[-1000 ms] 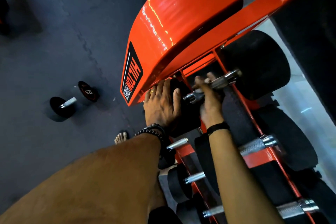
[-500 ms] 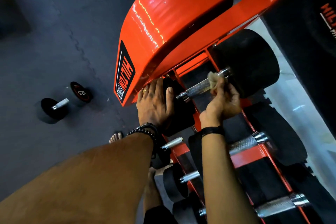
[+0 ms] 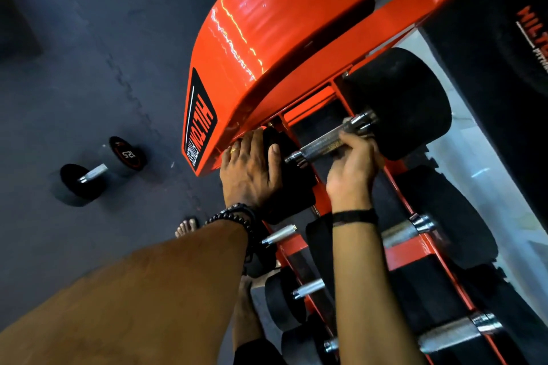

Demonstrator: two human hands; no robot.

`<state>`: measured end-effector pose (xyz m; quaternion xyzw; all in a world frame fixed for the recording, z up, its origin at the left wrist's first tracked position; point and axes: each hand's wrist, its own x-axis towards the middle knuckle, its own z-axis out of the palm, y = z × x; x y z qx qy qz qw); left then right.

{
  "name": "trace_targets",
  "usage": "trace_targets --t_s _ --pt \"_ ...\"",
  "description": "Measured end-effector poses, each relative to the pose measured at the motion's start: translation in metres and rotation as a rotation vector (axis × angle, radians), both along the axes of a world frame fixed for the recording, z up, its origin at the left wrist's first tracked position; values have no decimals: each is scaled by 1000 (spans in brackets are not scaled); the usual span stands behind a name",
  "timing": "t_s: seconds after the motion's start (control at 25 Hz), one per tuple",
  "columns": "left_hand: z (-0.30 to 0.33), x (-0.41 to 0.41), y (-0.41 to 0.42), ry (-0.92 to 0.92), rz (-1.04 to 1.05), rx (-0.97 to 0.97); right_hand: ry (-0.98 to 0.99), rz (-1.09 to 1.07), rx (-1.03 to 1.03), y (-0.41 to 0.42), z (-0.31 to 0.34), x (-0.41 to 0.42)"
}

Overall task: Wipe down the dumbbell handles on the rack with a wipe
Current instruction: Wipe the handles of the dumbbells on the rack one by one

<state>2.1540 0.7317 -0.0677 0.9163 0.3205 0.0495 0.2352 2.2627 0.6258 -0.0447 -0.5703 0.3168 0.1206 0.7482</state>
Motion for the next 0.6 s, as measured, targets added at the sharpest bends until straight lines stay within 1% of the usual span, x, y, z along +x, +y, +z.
trace_targets --t_s 0.08,0.12,0.2,0.24,0.32,0.36,0.4,0.48,0.52,0.56,0.6 --pt "-1 1 3 11 5 -10 -68 3 -42 1 -2 -4" --pt "-2 0 2 10 0 -23 -70 13 -27 0 -1 -4" --pt "-2 -1 0 4 -11 -29 -20 59 85 -8 -2 3" --pt "-1 0 0 -2 -6 -23 -11 65 104 -9 -4 2" --pt "-1 1 2 -5 10 -27 -39 63 36 -8 -6 -6" --pt "-1 1 2 -20 14 -19 -56 76 54 -9 -8 -8" --pt "-2 -1 2 -37 11 -12 -44 102 106 -11 -12 -3" --pt "-2 -1 -2 -74 -2 -10 15 176 273 -14 -17 19" --pt "-1 0 -1 -78 -7 -4 43 184 305 -11 -18 27" --pt "0 2 0 -65 -5 -15 69 157 282 -5 -21 34" --pt "-2 2 0 -52 -15 -12 97 139 193 2 -22 36"
